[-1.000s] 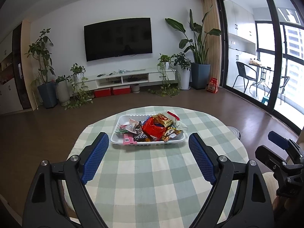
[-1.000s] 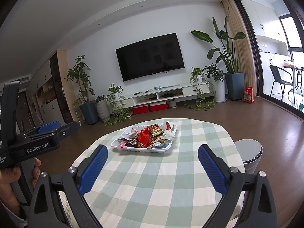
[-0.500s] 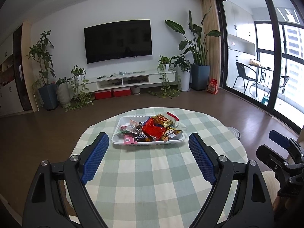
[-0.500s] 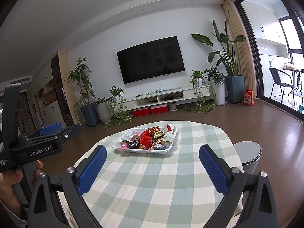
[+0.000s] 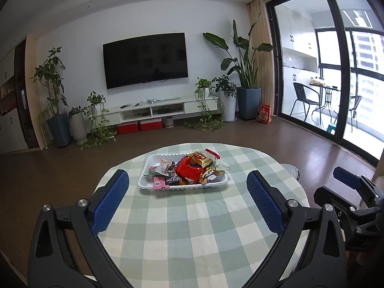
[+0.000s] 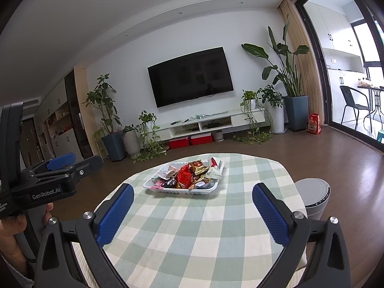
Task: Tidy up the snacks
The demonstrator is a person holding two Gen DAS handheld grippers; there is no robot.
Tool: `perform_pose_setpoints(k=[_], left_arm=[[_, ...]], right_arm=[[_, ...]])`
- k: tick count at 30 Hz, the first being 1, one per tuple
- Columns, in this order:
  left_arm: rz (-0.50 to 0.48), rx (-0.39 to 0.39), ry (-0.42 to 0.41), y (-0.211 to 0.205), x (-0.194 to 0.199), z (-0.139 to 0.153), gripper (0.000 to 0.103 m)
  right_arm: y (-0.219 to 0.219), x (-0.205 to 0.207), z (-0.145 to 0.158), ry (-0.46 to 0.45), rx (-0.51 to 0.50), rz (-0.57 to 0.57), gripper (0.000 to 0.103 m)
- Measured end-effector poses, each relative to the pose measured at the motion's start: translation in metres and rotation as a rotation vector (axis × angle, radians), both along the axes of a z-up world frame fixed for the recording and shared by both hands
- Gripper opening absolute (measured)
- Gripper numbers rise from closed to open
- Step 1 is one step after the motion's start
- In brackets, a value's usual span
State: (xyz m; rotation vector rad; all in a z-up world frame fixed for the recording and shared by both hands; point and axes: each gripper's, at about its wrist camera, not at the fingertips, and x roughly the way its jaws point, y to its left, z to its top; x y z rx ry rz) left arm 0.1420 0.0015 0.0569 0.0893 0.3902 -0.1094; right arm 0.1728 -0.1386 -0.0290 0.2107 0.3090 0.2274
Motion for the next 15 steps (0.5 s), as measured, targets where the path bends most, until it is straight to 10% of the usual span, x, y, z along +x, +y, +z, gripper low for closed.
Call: perform_pose_setpoints(k=[15], left_arm=[[0.005,0.037,-0.021,0.000,0.020,0.000,0.102]], right_arm=[[0.001,-0.007,0.001,0.000,0.001,0.006,0.103]])
